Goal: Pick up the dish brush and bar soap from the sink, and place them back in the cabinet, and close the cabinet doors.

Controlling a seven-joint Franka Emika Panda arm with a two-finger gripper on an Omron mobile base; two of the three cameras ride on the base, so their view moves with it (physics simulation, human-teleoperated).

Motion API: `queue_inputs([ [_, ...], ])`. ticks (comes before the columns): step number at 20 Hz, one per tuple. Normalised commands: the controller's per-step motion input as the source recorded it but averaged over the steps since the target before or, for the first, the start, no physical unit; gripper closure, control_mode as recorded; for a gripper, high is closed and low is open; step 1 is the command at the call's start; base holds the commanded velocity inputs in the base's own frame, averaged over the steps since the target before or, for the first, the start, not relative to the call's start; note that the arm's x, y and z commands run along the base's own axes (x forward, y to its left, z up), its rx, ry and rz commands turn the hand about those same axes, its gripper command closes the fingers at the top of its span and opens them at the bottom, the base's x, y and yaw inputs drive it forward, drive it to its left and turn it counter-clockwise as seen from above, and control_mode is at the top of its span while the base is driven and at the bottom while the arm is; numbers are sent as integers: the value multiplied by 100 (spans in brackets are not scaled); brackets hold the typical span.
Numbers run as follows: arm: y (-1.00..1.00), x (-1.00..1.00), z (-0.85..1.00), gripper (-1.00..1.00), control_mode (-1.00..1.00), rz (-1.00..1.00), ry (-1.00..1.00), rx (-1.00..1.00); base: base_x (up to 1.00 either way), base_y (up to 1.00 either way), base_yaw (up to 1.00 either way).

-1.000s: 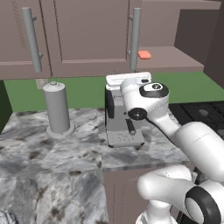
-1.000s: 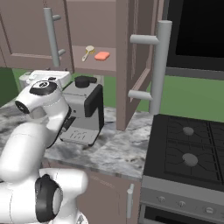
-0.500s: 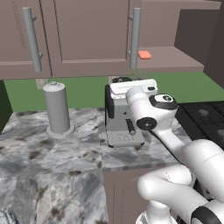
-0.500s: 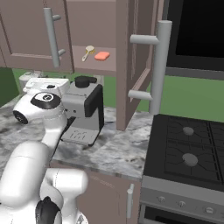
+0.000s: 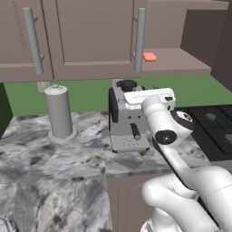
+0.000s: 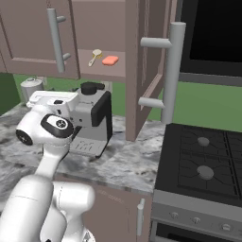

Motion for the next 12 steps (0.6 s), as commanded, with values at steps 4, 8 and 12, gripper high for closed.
queue_inputs([
  [4, -24, -33, 22, -100, -100, 0, 8, 0, 0, 0, 0],
  [8, -19, -26, 30, -100, -100, 0, 12, 0, 0, 0, 0],
  [12, -15, -27, 34, -100, -100, 0, 14, 0, 0, 0, 0],
])
